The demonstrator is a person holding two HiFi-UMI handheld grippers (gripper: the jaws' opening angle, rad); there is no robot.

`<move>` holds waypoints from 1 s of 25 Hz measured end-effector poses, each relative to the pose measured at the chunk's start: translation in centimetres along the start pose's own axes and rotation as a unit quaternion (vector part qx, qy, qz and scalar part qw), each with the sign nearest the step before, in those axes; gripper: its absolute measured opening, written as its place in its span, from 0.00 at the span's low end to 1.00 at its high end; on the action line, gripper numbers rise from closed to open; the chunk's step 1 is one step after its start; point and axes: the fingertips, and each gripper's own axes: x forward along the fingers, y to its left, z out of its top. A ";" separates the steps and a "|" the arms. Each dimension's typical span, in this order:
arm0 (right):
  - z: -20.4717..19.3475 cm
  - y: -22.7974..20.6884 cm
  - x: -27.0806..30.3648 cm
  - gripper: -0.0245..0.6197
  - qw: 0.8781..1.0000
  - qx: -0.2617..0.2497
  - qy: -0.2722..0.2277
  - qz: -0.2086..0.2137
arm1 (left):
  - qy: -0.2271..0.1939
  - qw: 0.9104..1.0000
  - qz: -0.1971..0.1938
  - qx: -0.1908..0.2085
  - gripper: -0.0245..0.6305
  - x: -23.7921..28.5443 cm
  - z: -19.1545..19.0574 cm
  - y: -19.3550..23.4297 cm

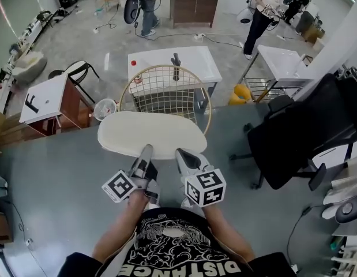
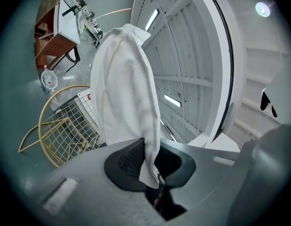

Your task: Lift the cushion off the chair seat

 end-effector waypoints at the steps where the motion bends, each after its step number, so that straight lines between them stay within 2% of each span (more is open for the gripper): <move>1: 0.2 0.2 0.1 0.04 1.000 0.004 -0.005 0.000 | -0.001 1.000 -0.006 -0.005 0.10 0.1 0.2 -0.2; 8: 0.2 0.9 0.2 0.04 1.000 -0.001 -0.005 -0.003 | -0.009 0.999 -0.017 -0.035 0.10 -0.3 0.3 -0.6; 12: 0.2 1.3 0.0 0.04 1.000 0.002 -0.004 -0.002 | -0.007 1.000 -0.011 -0.020 0.10 -0.8 0.5 -0.7; 22: -0.3 1.4 -0.4 0.04 1.000 0.001 -0.001 -0.001 | -0.012 0.999 -0.010 -0.032 0.10 -1.3 0.1 -0.5; 25: -0.4 1.5 -0.6 0.04 1.000 0.000 0.001 0.001 | -0.011 1.000 -0.004 -0.020 0.10 -1.6 0.1 -0.3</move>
